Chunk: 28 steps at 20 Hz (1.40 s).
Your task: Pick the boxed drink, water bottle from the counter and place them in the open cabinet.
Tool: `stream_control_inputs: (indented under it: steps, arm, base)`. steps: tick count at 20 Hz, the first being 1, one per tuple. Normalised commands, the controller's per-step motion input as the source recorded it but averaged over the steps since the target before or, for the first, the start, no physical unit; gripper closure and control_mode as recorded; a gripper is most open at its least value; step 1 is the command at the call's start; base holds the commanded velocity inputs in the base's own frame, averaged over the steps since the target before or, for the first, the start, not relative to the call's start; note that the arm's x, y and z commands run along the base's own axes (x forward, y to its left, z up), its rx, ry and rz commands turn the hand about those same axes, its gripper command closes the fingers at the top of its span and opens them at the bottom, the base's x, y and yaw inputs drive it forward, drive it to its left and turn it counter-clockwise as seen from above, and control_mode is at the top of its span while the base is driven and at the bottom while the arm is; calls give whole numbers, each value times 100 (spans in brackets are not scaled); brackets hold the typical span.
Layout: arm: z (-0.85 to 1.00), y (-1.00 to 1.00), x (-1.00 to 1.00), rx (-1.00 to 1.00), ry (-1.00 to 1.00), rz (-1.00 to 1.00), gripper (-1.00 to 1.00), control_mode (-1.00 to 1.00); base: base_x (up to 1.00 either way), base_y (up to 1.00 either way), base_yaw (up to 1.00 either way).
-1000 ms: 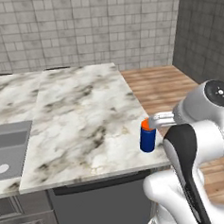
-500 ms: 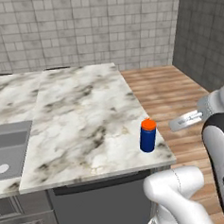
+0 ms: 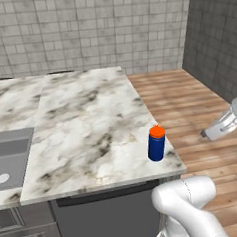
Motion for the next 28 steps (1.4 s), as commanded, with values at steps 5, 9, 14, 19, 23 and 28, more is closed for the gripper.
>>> stream_control_inputs:
  steps: [5,9,14,19,23,28]
  arm:
    - [-3,-25,-22,0,-9,19,-100,-100]
    - [-15,-11,-12,1,-13,5,-100,-100]
    - [-12,-2,9,7,0,5,-100,-100]
    - [-11,-2,7,9,0,9,-100,-100]
    - [-12,-1,1,12,0,15,-100,-100]
    - [-8,1,15,12,-4,13,-100,-100]
  base:
    - [0,0,0]
    - [0,0,0]
    - [0,0,0]
    - [0,0,0]
    - [0,0,0]
    - [0,0,0]
